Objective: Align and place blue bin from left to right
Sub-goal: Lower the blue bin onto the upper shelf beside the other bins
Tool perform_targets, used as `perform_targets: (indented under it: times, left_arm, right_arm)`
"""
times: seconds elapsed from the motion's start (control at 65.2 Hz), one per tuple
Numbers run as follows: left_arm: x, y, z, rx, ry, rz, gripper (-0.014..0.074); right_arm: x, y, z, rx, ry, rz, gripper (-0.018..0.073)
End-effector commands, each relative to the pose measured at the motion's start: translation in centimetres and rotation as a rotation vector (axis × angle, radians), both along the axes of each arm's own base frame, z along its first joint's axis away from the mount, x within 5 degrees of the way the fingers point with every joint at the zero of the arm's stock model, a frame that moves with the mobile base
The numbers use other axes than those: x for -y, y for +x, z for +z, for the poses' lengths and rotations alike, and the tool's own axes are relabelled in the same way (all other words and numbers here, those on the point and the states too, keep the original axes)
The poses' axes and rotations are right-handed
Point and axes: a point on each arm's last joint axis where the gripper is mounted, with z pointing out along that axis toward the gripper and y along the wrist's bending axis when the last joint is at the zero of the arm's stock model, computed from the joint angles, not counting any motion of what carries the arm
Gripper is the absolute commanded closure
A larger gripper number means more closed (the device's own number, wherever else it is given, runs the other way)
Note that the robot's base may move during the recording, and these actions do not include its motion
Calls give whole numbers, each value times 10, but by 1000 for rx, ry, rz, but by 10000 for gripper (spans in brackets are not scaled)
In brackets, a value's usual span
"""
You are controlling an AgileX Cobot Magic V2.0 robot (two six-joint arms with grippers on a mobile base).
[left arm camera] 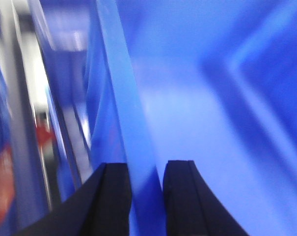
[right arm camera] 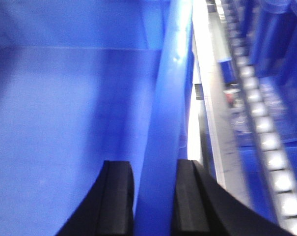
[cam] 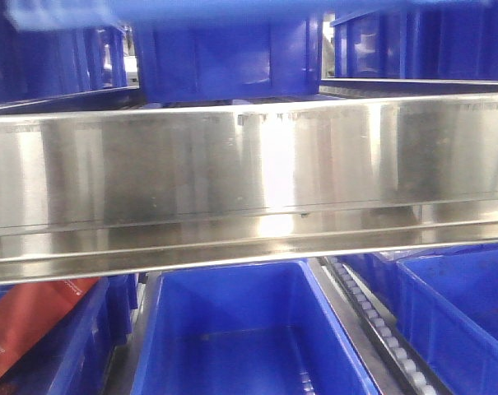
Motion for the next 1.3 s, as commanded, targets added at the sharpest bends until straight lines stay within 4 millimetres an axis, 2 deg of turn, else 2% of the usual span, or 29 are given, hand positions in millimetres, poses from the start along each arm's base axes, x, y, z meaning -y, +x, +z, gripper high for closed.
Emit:
perform_targets:
  times: [0.0, 0.215, 0.261, 0.337, 0.475, 0.552, 0.613, 0.644, 0.736, 0.843, 0.935, 0.981, 1.088, 1.165, 1.211, 1.257, 1.288]
  left_arm:
    - [6, 2, 1, 14, 6, -9, 707]
    - [8, 19, -26, -97, 57, -5, 707]
    - [9, 22, -33, -129, 68, -6, 697]
    - [9, 25, -39, -165, 81, -7, 638]
    - [9, 24, -39, -169, 85, -6, 374]
    - [7, 21, -34, -151, 92, 0, 158]
    - [6, 16, -29, -136, 88, 1, 13]
    - [5, 14, -26, -128, 86, 1, -32]
    - [3, 4, -16, -108, 81, 1, 43]
    - [-1, -11, -3, -96, 79, 0, 146]
    - [-4, -23, 7, -72, 74, 0, 236]
    - [-6, -30, 14, -52, 69, 1, 290]
    - [-10, -46, 28, -8, 67, -2, 451]
    - [-12, -54, 34, 13, 70, 2, 557]
    - [-15, -61, 38, 26, 73, 7, 632]
    - [-17, -66, 40, 32, 77, 10, 707]
    - [-18, -71, 41, 36, 84, 6, 706]
  right_arm:
    - [-3, 10, 2, 85, -10, 13, 711]
    - [-8, 39, -32, 2, -67, -8, 701]
    - [-9, 42, -37, -15, -75, -10, 663]
    - [-8, 46, -42, -32, -88, -12, 512]
    - [-3, 45, -39, -25, -93, -21, 137]
    - [-1, 41, -33, -9, -93, -24, -15]
    - [2, 37, -27, 6, -92, -27, -9]
    - [3, 33, -23, 15, -88, -28, -4]
    - [9, 22, -10, 39, -76, -29, 25]
    - [17, 5, 9, 79, -56, -32, 104]
    - [24, -11, 23, 97, -47, -34, 232]
    - [29, -21, 30, 106, -42, -35, 332]
    - [38, -41, 42, 110, -39, -37, 548]
    - [43, -51, 46, 107, -40, -37, 664]
    - [45, -56, 46, 106, -41, -37, 716]
    - [49, -63, 46, 105, -41, -37, 720]
    - [50, -67, 45, 107, -42, -38, 721]
